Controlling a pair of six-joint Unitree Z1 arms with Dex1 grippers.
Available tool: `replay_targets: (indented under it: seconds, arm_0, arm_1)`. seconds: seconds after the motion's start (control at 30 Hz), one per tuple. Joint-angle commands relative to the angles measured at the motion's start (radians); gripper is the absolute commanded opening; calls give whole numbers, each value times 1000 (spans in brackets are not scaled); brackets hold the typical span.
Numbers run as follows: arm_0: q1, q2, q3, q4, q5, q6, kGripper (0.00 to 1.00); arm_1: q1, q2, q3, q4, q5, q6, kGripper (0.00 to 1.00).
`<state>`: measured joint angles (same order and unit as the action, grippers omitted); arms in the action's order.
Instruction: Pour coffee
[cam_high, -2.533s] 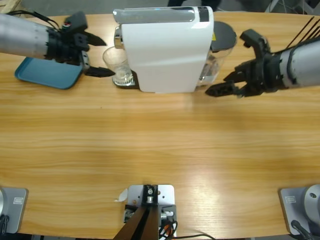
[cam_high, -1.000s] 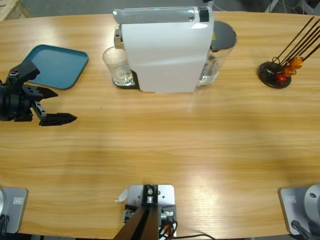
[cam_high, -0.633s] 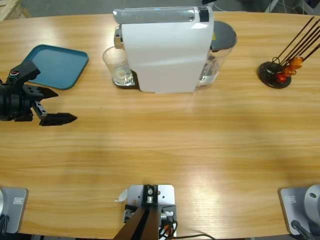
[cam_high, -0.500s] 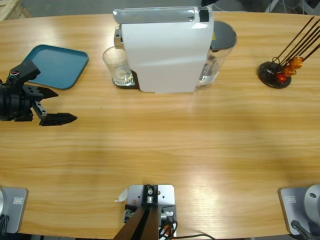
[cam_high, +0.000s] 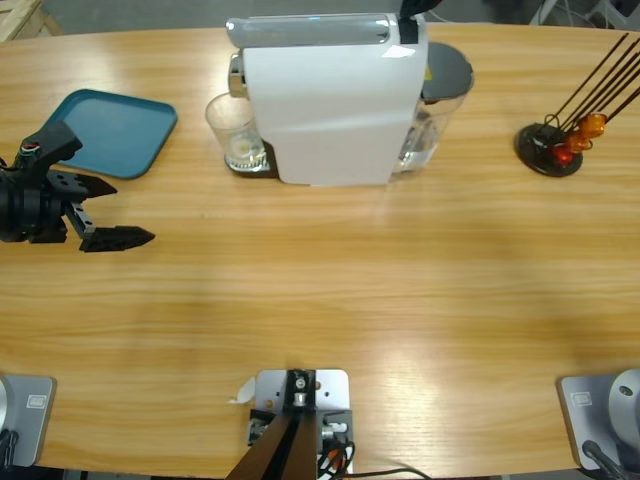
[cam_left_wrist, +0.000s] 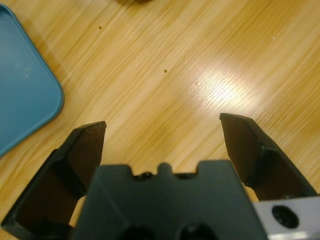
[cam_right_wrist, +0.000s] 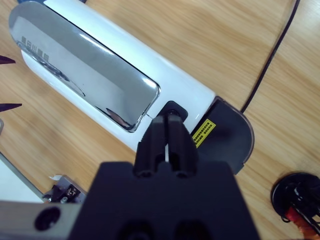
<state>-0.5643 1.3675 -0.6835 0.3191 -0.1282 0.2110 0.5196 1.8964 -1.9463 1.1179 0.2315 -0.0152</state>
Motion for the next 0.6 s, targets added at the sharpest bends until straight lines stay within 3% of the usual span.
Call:
replay_targets:
  seconds: [0.03, 0.6]
  arm_0:
    - [-11, 33, 33, -12, 16, -9, 996]
    - [-10, 51, 33, -18, 18, -8, 996]
  arm_1:
    - [10, 41, 84, 6, 0, -9, 0]
    - [10, 97, 75, 8, 4, -7, 0]
